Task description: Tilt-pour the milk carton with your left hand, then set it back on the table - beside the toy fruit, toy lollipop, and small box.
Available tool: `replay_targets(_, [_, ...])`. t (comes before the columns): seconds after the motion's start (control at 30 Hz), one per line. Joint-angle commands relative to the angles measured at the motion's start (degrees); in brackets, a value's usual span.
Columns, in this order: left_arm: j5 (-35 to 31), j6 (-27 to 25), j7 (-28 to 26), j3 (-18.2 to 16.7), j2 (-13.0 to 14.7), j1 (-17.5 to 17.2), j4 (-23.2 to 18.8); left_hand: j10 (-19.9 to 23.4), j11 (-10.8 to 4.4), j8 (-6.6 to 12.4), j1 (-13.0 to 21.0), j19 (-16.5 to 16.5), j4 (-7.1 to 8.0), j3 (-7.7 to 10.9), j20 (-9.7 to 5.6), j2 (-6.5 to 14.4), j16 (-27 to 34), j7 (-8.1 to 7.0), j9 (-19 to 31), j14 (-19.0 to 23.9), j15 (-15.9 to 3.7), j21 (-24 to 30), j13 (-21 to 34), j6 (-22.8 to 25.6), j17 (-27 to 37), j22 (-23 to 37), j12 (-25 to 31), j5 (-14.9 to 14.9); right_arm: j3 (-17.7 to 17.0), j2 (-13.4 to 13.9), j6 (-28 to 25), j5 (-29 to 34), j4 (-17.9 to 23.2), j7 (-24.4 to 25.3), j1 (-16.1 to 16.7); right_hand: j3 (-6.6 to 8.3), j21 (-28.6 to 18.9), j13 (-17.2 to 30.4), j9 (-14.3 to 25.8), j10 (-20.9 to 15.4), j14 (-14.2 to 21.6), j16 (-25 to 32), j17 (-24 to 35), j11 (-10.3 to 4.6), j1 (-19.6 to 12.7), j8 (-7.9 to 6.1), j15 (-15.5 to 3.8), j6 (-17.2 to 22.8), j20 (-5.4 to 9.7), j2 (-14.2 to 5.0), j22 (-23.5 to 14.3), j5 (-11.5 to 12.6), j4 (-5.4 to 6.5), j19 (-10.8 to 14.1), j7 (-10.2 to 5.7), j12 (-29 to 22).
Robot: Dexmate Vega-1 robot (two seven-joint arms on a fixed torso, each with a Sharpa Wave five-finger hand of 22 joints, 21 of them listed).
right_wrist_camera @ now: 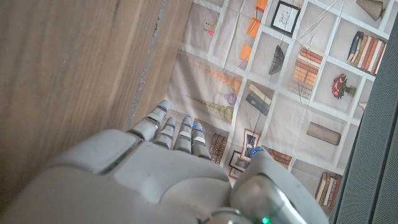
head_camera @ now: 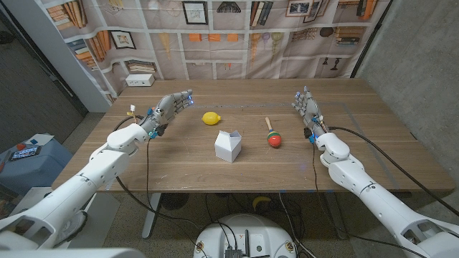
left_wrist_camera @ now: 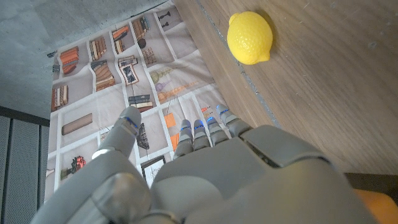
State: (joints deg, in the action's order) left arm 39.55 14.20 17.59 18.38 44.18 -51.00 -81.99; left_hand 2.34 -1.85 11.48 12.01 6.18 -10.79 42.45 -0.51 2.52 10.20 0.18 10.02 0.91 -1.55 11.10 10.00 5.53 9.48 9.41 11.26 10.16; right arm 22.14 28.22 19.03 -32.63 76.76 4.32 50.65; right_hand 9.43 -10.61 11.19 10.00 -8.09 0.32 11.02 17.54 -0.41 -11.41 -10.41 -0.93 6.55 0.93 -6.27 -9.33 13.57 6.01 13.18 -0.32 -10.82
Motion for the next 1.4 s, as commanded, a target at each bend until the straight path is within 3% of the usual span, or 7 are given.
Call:
replay_targets(0.03, [0.74, 0.19, 7.79, -0.22, 4.20, 0.81, 0.04, -0.12, -0.39, 0.21, 1.04, 0.54, -0.39, 0.31, 0.35, -0.47, 0.10, -0.31, 0.07, 0.15, -0.74, -0.32, 0.23, 0.26, 0.12, 0.12, 0.24, 0.23, 0.01, 0.51, -0.36, 1.06, 1.39, 1.52, 0.97, 0.32, -0.04, -0.08, 0.08, 0.15, 0.19, 0.21, -0.01, 0.10, 0.31, -0.21, -0.04, 0.06, 0.55, -0.15, -0.18, 0.28, -0.11, 0.13, 0.45, -0.02])
replay_targets(0.33, [0.87, 0.43, 12.99, 0.38, 6.07, 1.74, 0.19, 0.00, -1.05, -0.03, 3.27, 0.32, -0.43, 0.94, 0.06, -1.38, 0.00, -1.89, 0.14, 0.14, -1.12, -0.60, 0.29, -0.54, 0.14, 0.08, 0.17, 0.49, 0.25, 0.07, 0.32, 1.67, 0.95, 1.95, 1.08, 0.46, -0.04, -0.15, 0.08, 0.20, 0.31, 0.29, -0.23, 0.01, 0.36, -0.19, 0.12, -0.03, 0.48, -0.29, -0.18, 0.30, -0.20, 0.14, 0.49, -0.03])
replay_targets(0.57, [-0.38, -0.98, 18.31, 2.13, 8.18, 4.33, -0.23, -1.60, -1.38, -0.54, 5.95, -3.07, -0.37, 1.66, 0.02, -2.69, -0.46, -2.59, 0.18, -1.87, -0.84, -1.43, 0.36, -2.60, 0.18, 0.04, -0.39, 0.32, 0.30, 0.11, 0.30, 1.93, 1.10, 2.31, 1.41, 0.58, -0.04, -0.19, 0.08, 0.14, 0.41, 0.35, -0.37, 0.03, 0.37, -0.19, 0.17, -0.08, 0.45, -0.41, -0.18, 0.31, -0.26, 0.15, 0.50, -0.07])
replay_targets(1.0, [-5.02, -2.60, 24.20, 5.88, 10.60, 8.65, -1.44, -6.92, -0.63, -0.94, 10.68, -10.78, -0.18, 2.58, -0.44, -5.58, -0.65, -2.17, 0.18, -7.52, 0.66, -1.48, 0.38, -7.38, 0.27, 0.07, -0.99, 0.08, 0.26, 0.57, -0.21, 0.97, 1.22, 1.00, 1.74, 0.73, -0.01, -0.24, 0.08, 0.43, 0.21, 0.32, -0.62, 0.11, 0.48, -0.07, 0.38, -0.50, 0.33, -0.50, -0.18, 0.31, -0.35, 0.06, 0.56, 0.01])
replay_targets(1.4, [-12.83, -5.33, 30.29, 10.47, 14.08, 13.92, -5.40, -15.36, 0.78, -1.25, 14.42, -16.60, 0.03, 2.70, -1.30, -8.36, -0.56, -1.51, 0.18, -14.38, -0.49, -1.35, 0.36, -15.84, 0.33, 0.12, -1.19, 0.03, 0.59, 0.36, -0.94, 1.49, 1.58, 2.09, 1.98, 0.80, 0.01, -0.29, 0.07, 0.75, -0.02, 0.30, -0.86, 0.08, 0.66, 0.11, 0.41, -1.20, 0.32, -0.47, -0.18, 0.29, -0.42, -0.02, 0.55, 0.07])
